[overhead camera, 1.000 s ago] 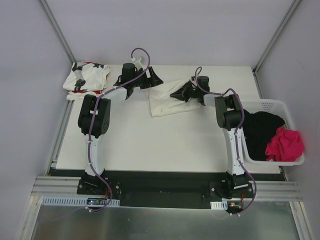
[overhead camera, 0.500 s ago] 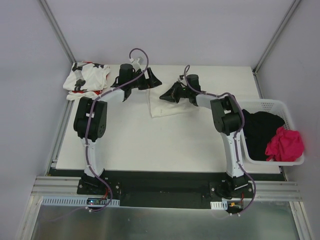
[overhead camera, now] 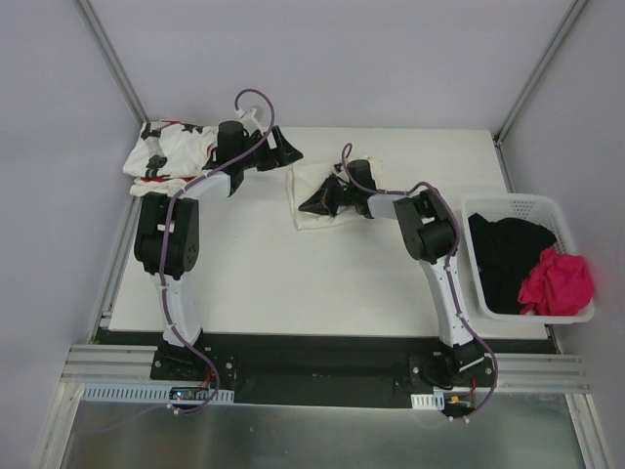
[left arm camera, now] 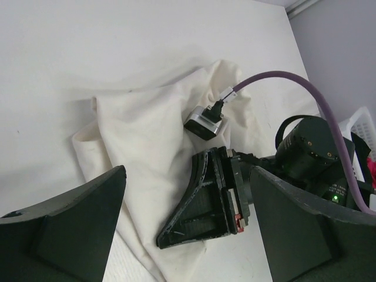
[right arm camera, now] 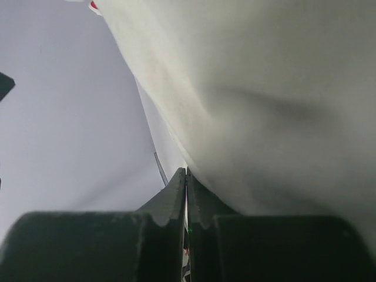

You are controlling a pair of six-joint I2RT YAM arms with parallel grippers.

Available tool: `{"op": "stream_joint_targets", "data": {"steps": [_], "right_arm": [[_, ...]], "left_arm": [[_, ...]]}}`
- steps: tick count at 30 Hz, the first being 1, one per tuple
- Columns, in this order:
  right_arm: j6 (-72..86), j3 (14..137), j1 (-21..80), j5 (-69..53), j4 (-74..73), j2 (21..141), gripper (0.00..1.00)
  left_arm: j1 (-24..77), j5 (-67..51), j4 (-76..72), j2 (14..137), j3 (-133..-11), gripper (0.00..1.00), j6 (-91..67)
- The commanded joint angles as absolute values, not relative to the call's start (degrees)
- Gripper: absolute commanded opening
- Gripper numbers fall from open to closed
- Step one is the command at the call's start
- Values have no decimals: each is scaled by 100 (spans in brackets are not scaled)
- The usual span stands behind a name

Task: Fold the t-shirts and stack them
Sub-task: Smooth out wrinkles on the folded tshirt

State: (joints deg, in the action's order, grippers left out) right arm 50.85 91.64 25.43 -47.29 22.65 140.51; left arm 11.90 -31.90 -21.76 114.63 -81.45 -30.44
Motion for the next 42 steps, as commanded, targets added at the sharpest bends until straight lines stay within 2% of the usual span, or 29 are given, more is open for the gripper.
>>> {"op": "stream_joint_targets", "data": {"steps": [1,9,16,20,22,26,32,34,38,40,42], "right_arm": [[5291,9316,2443,-4658,2513,14193,4],[5739,9580,2321,-4895,2918,14072,6],[5678,9431,2101,-5080,2900,12940,14],[4996,9290,1785,-5150,2489,12323,18],[4695,9194,1460,-5063,1979,12095,22],[4413,8659,898,-4932,1925,11953,26],[3174,8097,676,-4553,994,11550,32],[2963,7867,738,-4544,976,11286,34],[2725,7375,948,-4482,905,10864,37],[2698,7138,1010,-4500,914,10679,38],[2707,6962,1133,-4509,949,10522,40]], "left_arm": [[1160,-3401,-2426,10952,-7919,85,-2962],[1064,-3454,-2321,10679,-7743,85,-2944],[1055,-3646,-2162,10801,-7919,85,-3067],[1063,-4077,-2521,11109,-7981,84,-3567],[1081,-4166,-2933,11118,-7665,84,-3945],[1134,-4306,-3699,11074,-7173,85,-4262],[1230,-5053,-3876,10969,-7146,85,-3755],[1213,-5229,-3492,10759,-7154,85,-3412],[1204,-3861,-1761,10152,-7408,87,-1850],[1213,-3308,-1347,9950,-7523,87,-1636],[1222,-3278,-1336,9836,-7567,87,-1643]]}}
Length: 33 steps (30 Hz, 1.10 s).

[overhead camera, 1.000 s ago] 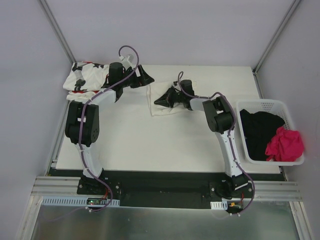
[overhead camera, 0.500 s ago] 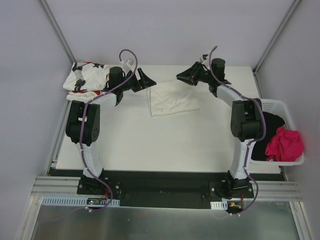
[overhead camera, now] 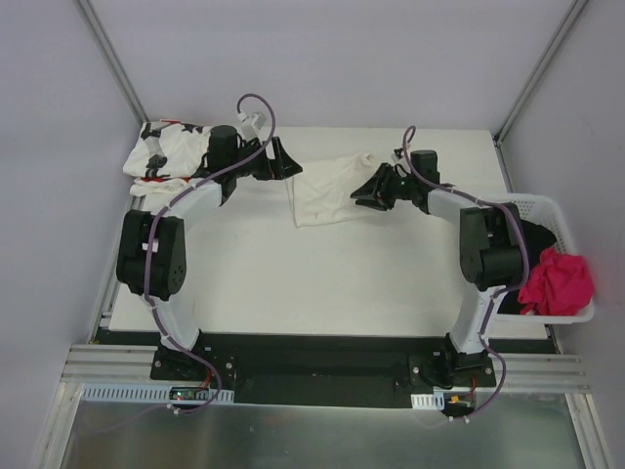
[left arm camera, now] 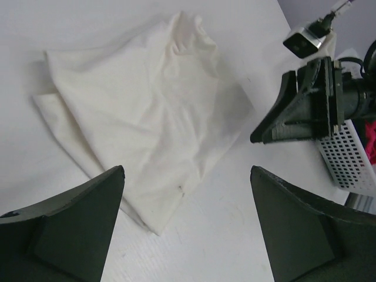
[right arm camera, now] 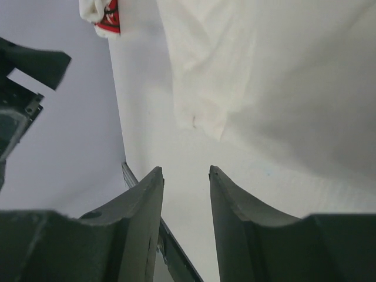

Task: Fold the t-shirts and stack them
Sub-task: Smooth out wrinkles on the folded tshirt

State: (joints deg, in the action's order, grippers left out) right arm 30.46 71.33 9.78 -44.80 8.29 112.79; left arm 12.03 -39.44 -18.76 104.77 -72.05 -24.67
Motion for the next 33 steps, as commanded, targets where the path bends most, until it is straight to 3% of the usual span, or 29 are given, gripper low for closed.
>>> {"op": "stream_joint_targets", "data": {"steps": [1,6,11,13,18,21,28,33], "right_arm": [[2716,6778,1186,-4483,949,10468,42],[2628,6215,1511,-4324,1054,10292,51],[2619,5714,1617,-4149,1204,10310,53],[2575,5704,1652,-4070,1195,10318,53],[2601,6063,1679,-4104,1222,10318,52],[2689,6292,1687,-4280,1292,10327,50],[2707,6057,1679,-4465,1371,9967,46],[2672,5705,1635,-4553,1371,9572,46]], "left_arm": [[1239,-3322,-1353,9809,-7585,87,-1661],[1590,-3357,-1301,10019,-7629,88,-1415],[1766,-3578,-1354,10160,-7507,87,-1126],[1758,-3158,-1336,10011,-7383,87,-1046],[1565,-516,-1248,9642,-7163,90,-1125],[1389,504,-1073,9729,-7452,89,-1133],[862,1502,-177,10774,-8848,89,-1274],[222,1222,604,11652,-9736,90,-1555]]}}
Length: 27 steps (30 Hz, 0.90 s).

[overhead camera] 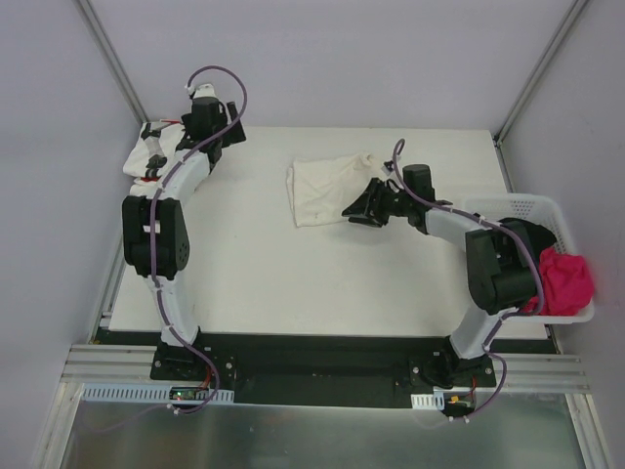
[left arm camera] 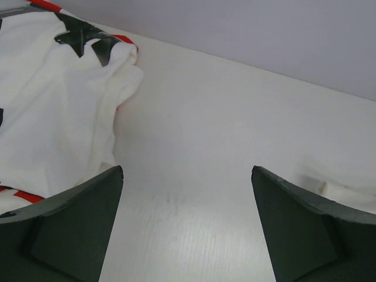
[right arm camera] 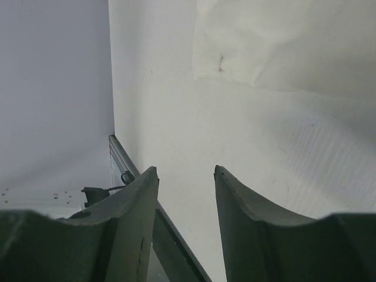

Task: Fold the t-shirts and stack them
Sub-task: Smooth out wrinkles on the folded tshirt

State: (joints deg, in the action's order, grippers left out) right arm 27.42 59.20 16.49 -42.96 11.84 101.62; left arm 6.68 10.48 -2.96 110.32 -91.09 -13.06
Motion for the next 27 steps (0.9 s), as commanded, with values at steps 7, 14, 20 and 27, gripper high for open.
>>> {"op": "stream_joint_targets", "data": {"steps": [7,14,20,27], "right_arm": [[2681,5388,1442,-4684,1327,9097,45],[2724,5203,1327,-4746,1309,8895,45],[2882,5256,1275,-4825,1318,8868,45],[3058,5511,1125,-4974,1310,8728,45]], "left_arm": [[-702,528,1617,12577,-10994,88,-2381],[-1046,554,1678,12945,-11372,89,-2180],[-1125,466,2240,13306,-11997,89,-1986],[-1230,449,2337,13561,-12286,90,-1951]]}}
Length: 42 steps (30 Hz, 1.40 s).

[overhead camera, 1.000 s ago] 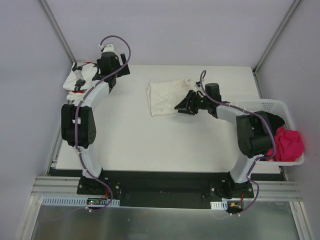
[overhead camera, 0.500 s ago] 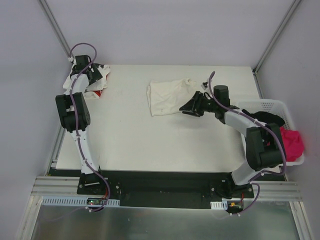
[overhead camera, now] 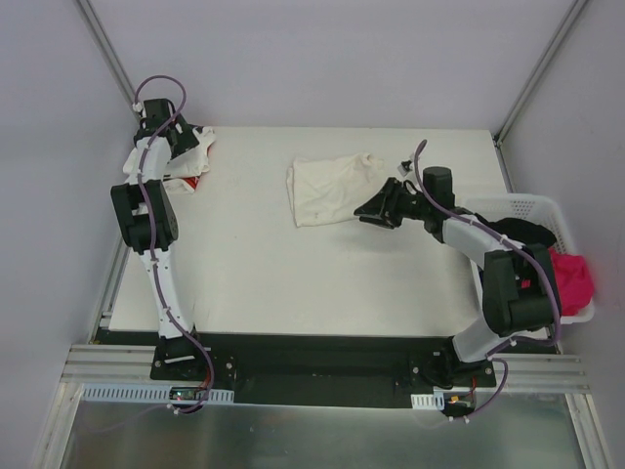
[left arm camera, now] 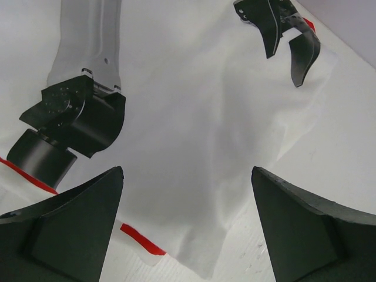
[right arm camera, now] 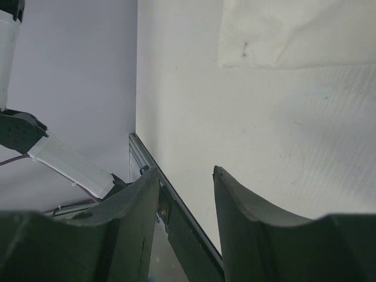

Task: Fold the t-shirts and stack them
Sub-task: Put the neatly folded tshirt into the corner of the board with both arms

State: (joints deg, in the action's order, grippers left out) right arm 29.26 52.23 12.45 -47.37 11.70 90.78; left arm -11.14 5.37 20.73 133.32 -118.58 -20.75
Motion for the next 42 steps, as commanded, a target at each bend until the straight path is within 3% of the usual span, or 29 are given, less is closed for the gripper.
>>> {"op": "stream_joint_targets", "data": {"steps": [1,12,31,42], "right_arm": [[3076,5493,1073,-4992,1327,8710,45],[3208,5572,914,-5080,1327,8771,44],[3832,5590,466,-5194,1582,8359,44],[4122,5432,352,-5203,1810,8113,44]], "left_arm": [[-1239,422,2381,13631,-12461,90,-1934],[-1292,9,2092,14247,-13087,89,-1398],[-1240,-202,4656,14256,-12938,86,-1415],[-406,237,4896,13826,-12174,86,-1125]]}}
